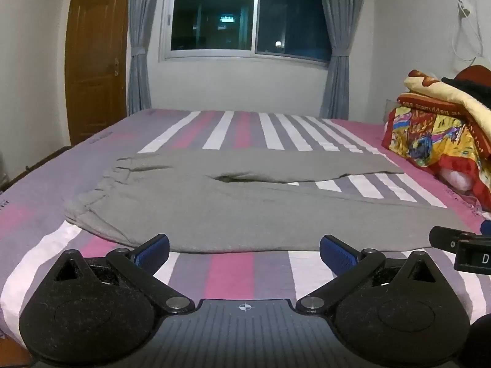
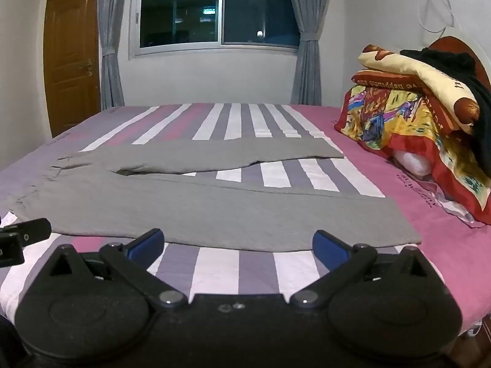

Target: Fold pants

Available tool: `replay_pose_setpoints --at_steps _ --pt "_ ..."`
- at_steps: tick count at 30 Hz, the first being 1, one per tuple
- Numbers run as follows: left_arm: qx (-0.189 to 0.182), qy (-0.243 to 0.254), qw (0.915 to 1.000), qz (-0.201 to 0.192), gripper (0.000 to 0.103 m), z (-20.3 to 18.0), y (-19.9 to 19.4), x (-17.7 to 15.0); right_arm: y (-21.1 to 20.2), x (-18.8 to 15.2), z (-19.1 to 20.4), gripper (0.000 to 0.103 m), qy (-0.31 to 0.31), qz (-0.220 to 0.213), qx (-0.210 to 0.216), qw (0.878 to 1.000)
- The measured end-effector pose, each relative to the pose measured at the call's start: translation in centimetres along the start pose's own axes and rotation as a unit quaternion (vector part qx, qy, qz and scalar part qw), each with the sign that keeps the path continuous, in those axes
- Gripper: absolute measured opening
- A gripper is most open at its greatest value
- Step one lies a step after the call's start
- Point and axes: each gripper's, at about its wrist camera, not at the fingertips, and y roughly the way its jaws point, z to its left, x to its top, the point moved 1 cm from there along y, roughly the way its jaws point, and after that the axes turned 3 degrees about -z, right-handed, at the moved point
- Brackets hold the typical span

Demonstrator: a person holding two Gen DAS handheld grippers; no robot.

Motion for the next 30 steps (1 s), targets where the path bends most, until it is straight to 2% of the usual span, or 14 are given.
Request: replay_pose_setpoints --at_steps 4,30 --pt "-0.006 -0.015 0.9998 0.008 0.103 0.55 0.29 0.27 -0.03 0.04 -0.02 0.103 0.001 0.000 -0.002 1.000" --pt "-0.001 -0.009 1.0000 0.004 0.103 0.36 0.37 0.02 0.22 0.12 -0.16 0.103 0.009 0.003 0.004 1.000"
